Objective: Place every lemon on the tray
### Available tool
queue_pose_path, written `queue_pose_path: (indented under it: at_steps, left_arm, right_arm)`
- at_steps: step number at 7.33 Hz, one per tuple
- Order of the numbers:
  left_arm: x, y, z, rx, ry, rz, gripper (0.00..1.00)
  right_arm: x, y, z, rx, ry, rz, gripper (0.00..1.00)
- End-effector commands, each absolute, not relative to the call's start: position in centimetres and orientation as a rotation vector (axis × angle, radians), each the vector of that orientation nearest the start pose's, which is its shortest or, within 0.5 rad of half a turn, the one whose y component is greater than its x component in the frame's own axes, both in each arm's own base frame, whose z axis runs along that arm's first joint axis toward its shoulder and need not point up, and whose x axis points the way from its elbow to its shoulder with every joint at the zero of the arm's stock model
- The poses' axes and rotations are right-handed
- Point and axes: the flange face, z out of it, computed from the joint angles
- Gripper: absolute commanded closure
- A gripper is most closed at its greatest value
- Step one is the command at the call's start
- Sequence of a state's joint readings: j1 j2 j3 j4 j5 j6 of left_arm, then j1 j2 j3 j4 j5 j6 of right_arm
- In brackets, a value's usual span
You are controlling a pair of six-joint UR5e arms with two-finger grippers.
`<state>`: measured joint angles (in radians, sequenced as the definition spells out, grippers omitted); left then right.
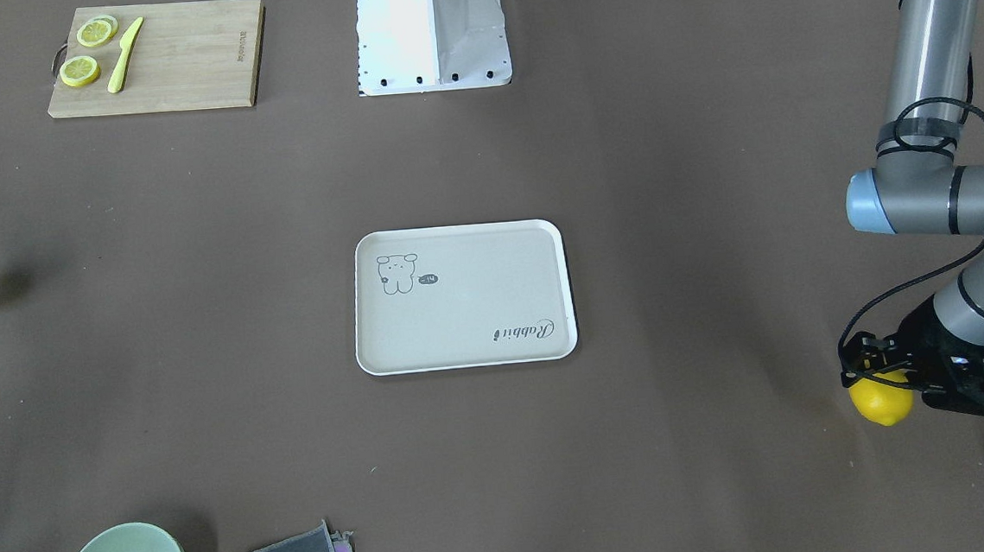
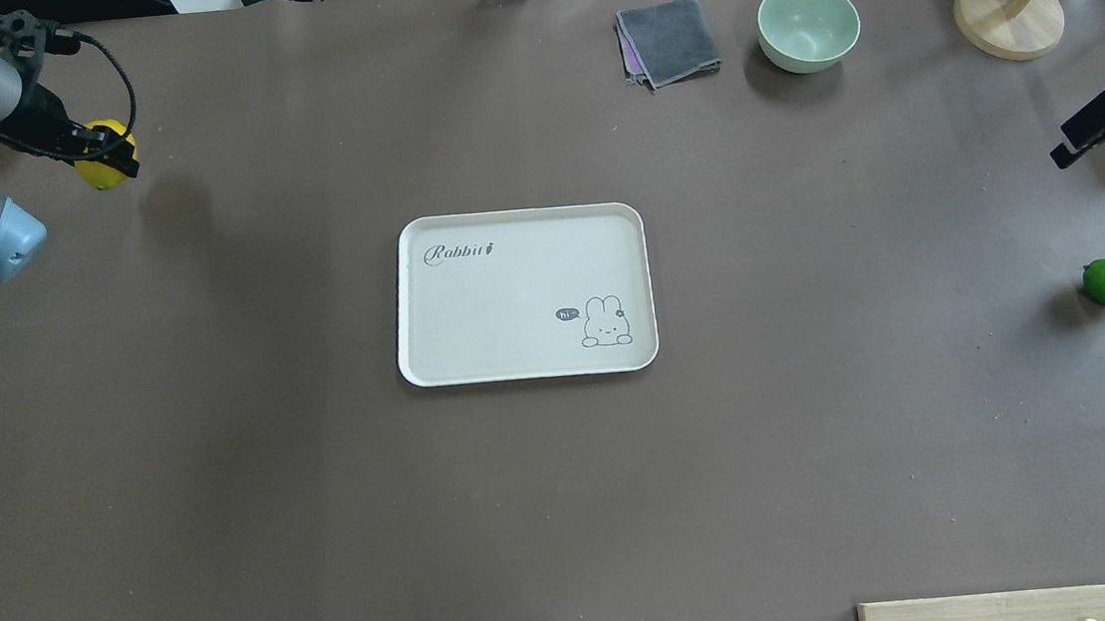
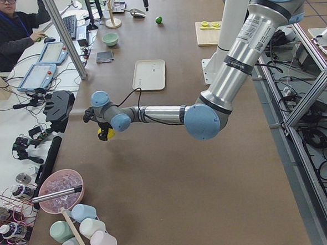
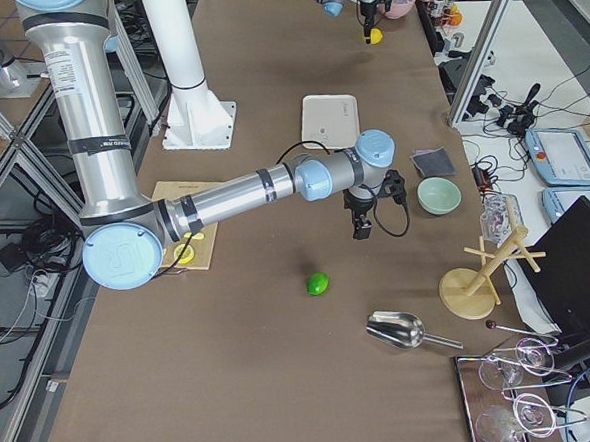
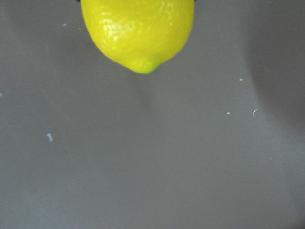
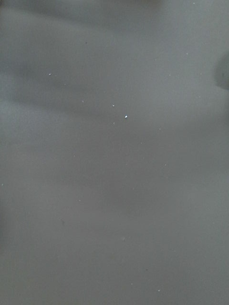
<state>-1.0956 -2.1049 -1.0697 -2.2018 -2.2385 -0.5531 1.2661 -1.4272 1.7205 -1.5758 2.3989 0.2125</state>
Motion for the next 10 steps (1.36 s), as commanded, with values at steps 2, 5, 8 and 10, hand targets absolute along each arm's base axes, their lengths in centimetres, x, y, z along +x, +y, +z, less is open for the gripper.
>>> queue_pose_path:
  at_steps: [2,5,8,10]
  left_arm:
    - [38.1,-63.0,42.1,0.114,1.052,0.015,1.0]
    - [48.2,-58.4,32.8,0.004,1.175,-0.17,1.0]
    - [53.9,-54.8,27.2,-0.026,1.216,-0.262,1.0]
    - [53.8,-54.6,27.3,-0.021,1.216,-0.239,0.02]
  right_arm:
    - [-11.0,-54.3,50.5,0.043,-0.866,-0.19,0.0]
    - [-11.0,-54.3,50.2,0.047,-0.869,-0.19,0.0]
    - [-11.0,-54.3,50.2,0.047,-0.868,-0.189,0.0]
    - [-11.0,-54.3,50.3,0.046,-0.867,-0.189,0.0]
